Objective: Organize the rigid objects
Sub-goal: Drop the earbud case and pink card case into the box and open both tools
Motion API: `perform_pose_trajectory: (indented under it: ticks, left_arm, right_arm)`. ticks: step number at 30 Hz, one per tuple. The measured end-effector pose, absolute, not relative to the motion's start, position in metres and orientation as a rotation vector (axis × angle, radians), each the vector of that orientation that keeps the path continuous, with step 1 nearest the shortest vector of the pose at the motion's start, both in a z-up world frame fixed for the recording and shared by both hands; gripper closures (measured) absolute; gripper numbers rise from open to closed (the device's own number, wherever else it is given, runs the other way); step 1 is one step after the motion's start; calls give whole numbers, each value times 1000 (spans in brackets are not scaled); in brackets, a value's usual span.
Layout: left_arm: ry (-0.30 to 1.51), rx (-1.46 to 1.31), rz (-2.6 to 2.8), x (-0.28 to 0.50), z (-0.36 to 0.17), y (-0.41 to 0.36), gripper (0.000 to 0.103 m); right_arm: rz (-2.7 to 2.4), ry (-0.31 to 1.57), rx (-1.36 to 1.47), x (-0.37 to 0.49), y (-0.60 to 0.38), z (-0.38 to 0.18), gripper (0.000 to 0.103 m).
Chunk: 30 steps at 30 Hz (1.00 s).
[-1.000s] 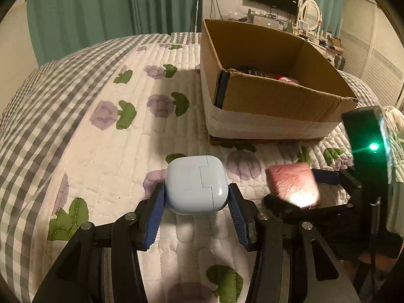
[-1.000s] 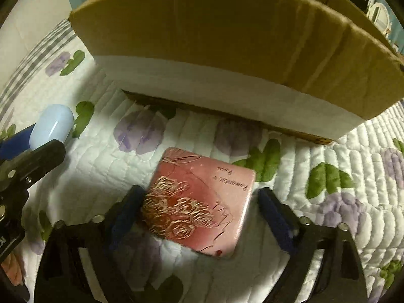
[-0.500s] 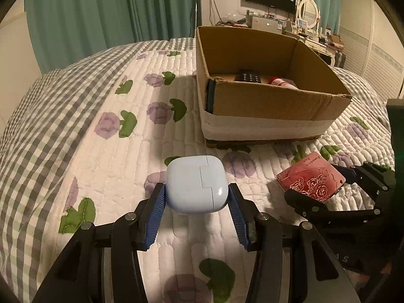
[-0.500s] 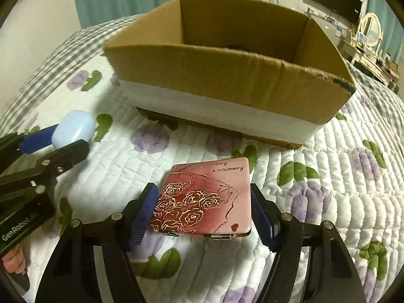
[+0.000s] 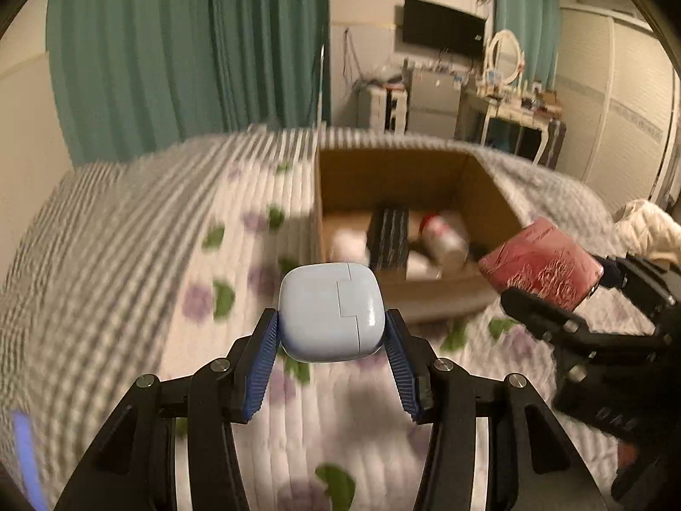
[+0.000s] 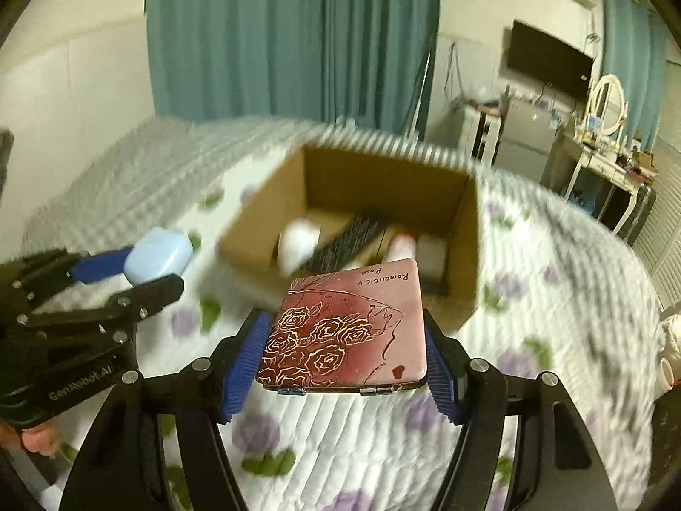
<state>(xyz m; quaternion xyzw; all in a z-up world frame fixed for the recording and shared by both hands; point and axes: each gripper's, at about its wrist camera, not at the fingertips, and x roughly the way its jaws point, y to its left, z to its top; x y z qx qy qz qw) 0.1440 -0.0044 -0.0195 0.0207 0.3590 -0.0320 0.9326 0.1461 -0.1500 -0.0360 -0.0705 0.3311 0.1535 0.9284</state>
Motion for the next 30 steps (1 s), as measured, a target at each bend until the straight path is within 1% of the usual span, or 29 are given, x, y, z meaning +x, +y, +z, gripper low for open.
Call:
perform_pose_trajectory:
  ticks: [3, 5, 10, 15, 21, 24, 30]
  left_arm:
    - [700, 49, -95, 167, 5, -14, 53]
    - [692, 43, -115, 186, 12, -19, 53]
    - [671, 90, -112, 239, 7, -35, 53]
    - [734, 89, -127, 279, -25, -46, 53]
    - [768, 95, -151, 288, -51, -57, 53]
    - [780, 87, -160, 291, -55, -59, 52]
    - [775, 91, -149, 293, -47, -56, 48]
  right_arm:
    - [299, 613, -141, 162, -155, -2, 35]
    - [285, 586, -142, 174, -161, 13, 35]
    - [264, 567, -127, 213, -172, 28, 35]
    - [264, 592, -109, 245, -180, 15, 35]
    - [273, 632, -90, 269, -184, -14, 35]
    - [275, 642, -82, 273, -188, -23, 35]
    - [275, 649, -69, 277, -191, -26, 34]
